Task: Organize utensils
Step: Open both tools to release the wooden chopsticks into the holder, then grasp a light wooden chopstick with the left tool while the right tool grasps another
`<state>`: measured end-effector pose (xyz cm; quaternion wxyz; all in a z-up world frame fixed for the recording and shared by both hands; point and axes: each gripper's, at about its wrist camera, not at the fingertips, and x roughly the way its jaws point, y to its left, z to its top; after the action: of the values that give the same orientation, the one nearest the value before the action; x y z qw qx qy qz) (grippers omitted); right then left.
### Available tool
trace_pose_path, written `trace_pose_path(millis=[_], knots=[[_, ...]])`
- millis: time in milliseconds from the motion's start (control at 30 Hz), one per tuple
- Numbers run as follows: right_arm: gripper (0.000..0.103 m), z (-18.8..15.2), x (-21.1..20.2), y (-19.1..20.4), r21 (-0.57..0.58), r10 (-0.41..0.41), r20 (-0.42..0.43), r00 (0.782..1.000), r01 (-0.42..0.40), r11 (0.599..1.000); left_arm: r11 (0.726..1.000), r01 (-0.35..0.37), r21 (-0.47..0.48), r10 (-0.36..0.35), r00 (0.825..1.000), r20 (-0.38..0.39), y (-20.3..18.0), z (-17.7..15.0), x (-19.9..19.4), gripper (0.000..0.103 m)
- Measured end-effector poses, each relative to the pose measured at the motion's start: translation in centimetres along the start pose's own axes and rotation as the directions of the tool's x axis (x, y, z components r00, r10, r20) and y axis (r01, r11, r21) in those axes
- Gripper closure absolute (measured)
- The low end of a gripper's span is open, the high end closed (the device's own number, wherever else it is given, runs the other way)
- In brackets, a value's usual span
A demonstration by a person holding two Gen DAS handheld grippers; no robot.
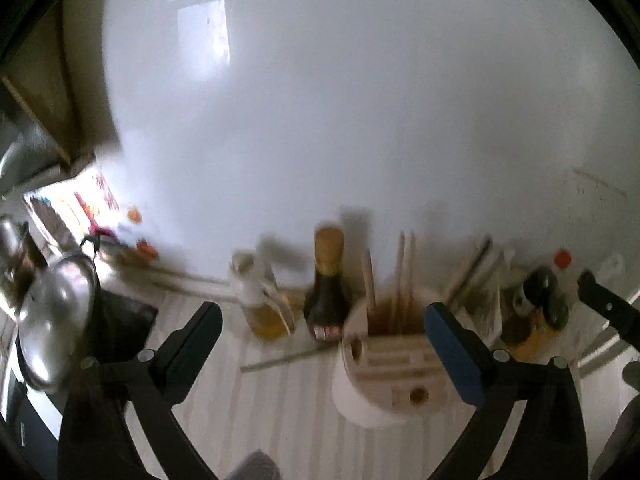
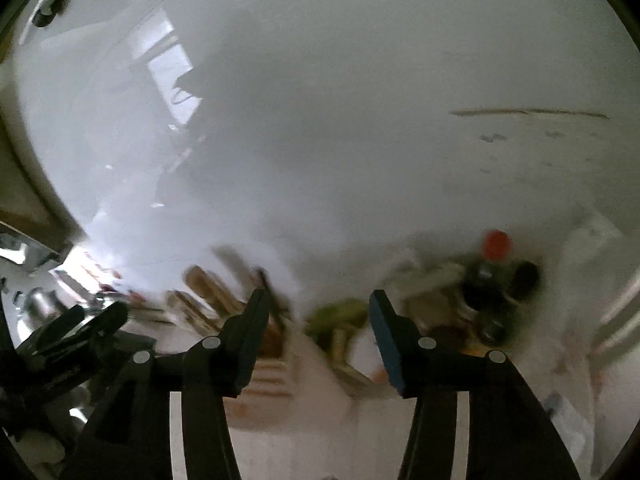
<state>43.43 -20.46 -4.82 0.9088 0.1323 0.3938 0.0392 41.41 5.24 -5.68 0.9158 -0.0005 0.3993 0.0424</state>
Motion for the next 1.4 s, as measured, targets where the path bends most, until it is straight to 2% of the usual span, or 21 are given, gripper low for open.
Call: trace_pose_path(millis=[167, 300, 433, 533, 567, 667, 767, 833, 867, 900, 933, 1000, 1133, 1167, 1267, 1367, 1400], knots=[[0.048, -4.9, -1.2, -4.5, 0.027, -0.09, -0.072, 0.993, 0.093, 0.995, 0.999, 0.008, 0.034, -0.005, 0.996, -0.092, -2.5, -5.5, 0.9, 0.0], [0.048, -9.4, -0.6, -8.8, 0.05, -0.141, -0.175, 0.974, 0.152, 0.987, 0.996, -0.02, 0.089, 0.037, 0.979, -0.198, -5.8, -10.5, 3.0, 0.0], [0.048, -14.6, 1.2, -12.7, 0.064, -0.171, -0.303, 0.937, 0.199, 0.978, 0.99, -0.017, 0.141, 0.06, 0.95, -0.305, -9.2, -15.5, 5.5, 0.0], [0.048, -18.5, 3.1, -15.2, 0.054, -0.18, -0.404, 0.897, 0.22, 0.974, 0.982, -0.011, 0.188, 0.081, 0.926, -0.368, -11.6, -18.8, 7.0, 0.0], [0.048, -20.0, 4.0, -15.8, 0.047, -0.174, -0.447, 0.878, 0.218, 0.975, 0.981, -0.01, 0.196, 0.086, 0.92, -0.382, -12.0, -19.6, 7.3, 0.0], [0.051, -23.2, 6.0, -16.7, 0.027, -0.157, -0.517, 0.842, 0.2, 0.98, 0.974, -0.016, 0.225, 0.112, 0.899, -0.422, -13.3, -21.7, 8.4, 0.0], [0.055, -25.2, 7.5, -16.9, 0.003, -0.144, -0.554, 0.82, 0.174, 0.985, 0.967, -0.03, 0.252, 0.141, 0.889, -0.435, -14.1, -23.0, 8.8, 0.0], [0.067, -26.4, 8.3, -16.5, -0.039, -0.156, -0.573, 0.804, 0.163, 0.986, 0.965, -0.032, 0.26, 0.149, 0.884, -0.443, -14.5, -23.5, 8.9, 0.0], [0.073, -27.2, 8.8, -16.2, -0.086, -0.189, -0.587, 0.787, 0.172, 0.981, 0.963, -0.035, 0.266, 0.155, 0.881, -0.446, -14.7, -23.7, 9.0, 0.0], [0.082, -27.3, 8.5, -15.8, -0.119, -0.213, -0.553, 0.805, 0.177, 0.977, 0.963, -0.031, 0.267, 0.153, 0.879, -0.451, -15.2, -24.0, 9.0, 0.0], [0.096, -27.7, 8.5, -15.8, -0.148, -0.235, -0.556, 0.797, 0.184, 0.972, 0.964, -0.018, 0.267, 0.143, 0.876, -0.46, -15.8, -24.3, 9.0, 0.0], [0.096, -27.9, 8.0, -16.8, -0.13, -0.239, -0.545, 0.804, 0.201, 0.971, 0.964, 0.037, 0.264, 0.099, 0.87, -0.482, -17.4, -24.7, 8.8, 0.0], [0.096, -28.4, 6.4, -21.0, -0.036, -0.228, -0.563, 0.794, 0.253, 0.967, 0.956, 0.137, 0.258, 0.015, 0.859, -0.512, -21.2, -25.4, 8.6, 0.003], [0.096, -28.5, 6.1, -21.7, -0.026, -0.23, -0.565, 0.792, 0.262, 0.965, 0.952, 0.159, 0.26, -0.001, 0.856, -0.517, -22.3, -25.6, 8.7, 0.004], [0.096, -28.8, 5.1, -24.2, 0.003, -0.242, -0.573, 0.783, 0.297, 0.955, 0.938, 0.193, 0.287, -0.01, 0.845, -0.535, -24.9, -26.5, 9.3, 0.023], [0.096, -29.0, 4.5, -25.8, 0.037, -0.238, -0.577, 0.782, 0.316, 0.948, 0.919, 0.207, 0.335, 0.011, 0.837, -0.546, -27.1, -27.8, 9.9, 0.055], [0.096, -29.0, 4.3, -26.2, 0.046, -0.236, -0.578, 0.781, 0.32, 0.946, 0.917, 0.218, 0.333, -0.008, 0.846, -0.532, -27.4, -28.0, 9.7, 0.067]])
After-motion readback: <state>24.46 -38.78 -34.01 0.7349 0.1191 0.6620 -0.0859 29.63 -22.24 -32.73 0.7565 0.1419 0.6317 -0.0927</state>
